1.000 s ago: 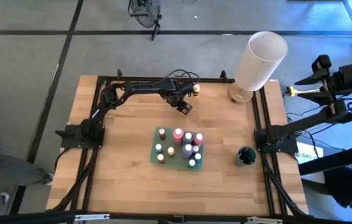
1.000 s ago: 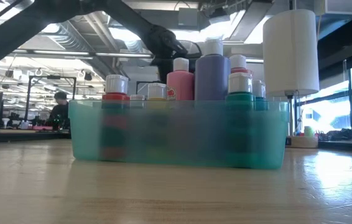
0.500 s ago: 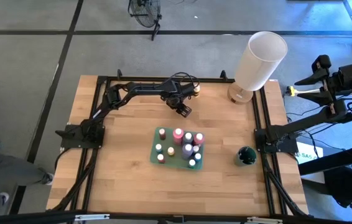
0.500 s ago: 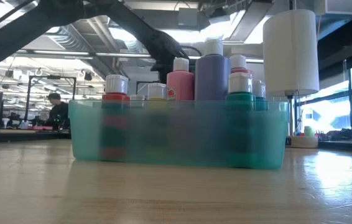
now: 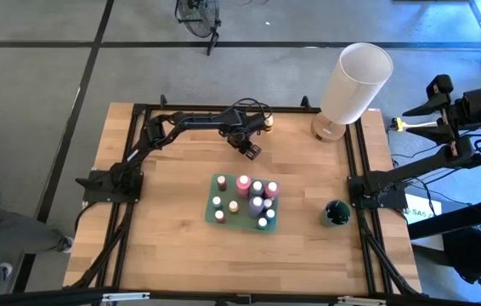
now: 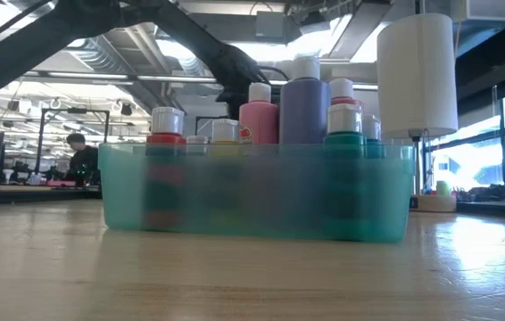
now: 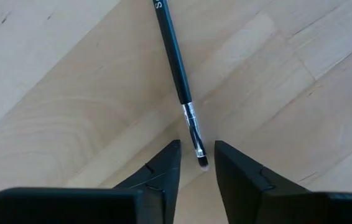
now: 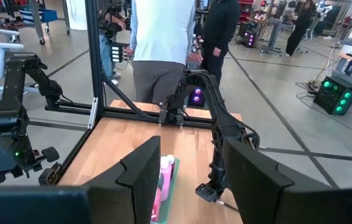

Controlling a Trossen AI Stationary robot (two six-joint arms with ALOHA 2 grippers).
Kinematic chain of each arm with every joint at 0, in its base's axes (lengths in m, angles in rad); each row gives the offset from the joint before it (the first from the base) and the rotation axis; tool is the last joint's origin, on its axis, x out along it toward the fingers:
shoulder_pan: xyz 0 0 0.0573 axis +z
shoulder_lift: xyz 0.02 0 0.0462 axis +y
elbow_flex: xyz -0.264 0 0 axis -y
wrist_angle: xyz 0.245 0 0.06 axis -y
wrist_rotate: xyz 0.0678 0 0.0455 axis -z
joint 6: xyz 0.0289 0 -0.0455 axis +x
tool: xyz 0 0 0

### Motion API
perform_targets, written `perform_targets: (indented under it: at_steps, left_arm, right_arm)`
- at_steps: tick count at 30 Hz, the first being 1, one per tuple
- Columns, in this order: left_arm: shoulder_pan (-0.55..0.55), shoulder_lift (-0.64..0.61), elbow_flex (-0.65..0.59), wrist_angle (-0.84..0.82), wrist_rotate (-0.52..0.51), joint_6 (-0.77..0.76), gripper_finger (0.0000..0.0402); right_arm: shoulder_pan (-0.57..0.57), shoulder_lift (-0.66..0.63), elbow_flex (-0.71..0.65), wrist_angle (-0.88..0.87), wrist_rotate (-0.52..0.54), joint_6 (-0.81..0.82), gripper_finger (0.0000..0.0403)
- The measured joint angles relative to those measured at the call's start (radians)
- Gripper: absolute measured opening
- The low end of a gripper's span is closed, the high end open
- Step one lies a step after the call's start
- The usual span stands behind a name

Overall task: Pick & Place Paint Supplies
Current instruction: Put the black eyeshadow brush into the green cup

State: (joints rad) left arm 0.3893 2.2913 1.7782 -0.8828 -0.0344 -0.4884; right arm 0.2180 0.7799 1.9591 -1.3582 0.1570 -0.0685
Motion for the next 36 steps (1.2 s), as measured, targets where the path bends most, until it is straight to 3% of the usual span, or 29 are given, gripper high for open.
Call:
perform_targets:
  at_steps: [14, 25, 32, 36]
  left_arm:
    - [0.022, 0.0, -0.001, -0.007, 0.052, 0.031, 0.0007]
    - [0.036, -0.002, 0.0, -0.04, 0.061, 0.015, 0.0003]
    - [0.026, -0.044, -0.009, -0.115, 0.003, 0.013, 0.0002]
    - [0.017, -0.097, -0.008, -0.199, -0.024, 0.026, 0.0001]
  right_arm:
    - [0.0, 0.0, 0.0, 0.008, 0.0, -0.026, 0.0178]
    - [0.0, 0.0, 0.0, 0.01, 0.0, -0.026, 0.0178]
    - [0.0, 0.0, 0.0, 0.009, 0.001, -0.032, 0.0178]
    - [0.0, 0.0, 0.0, 0.007, 0.062, -0.064, 0.0178]
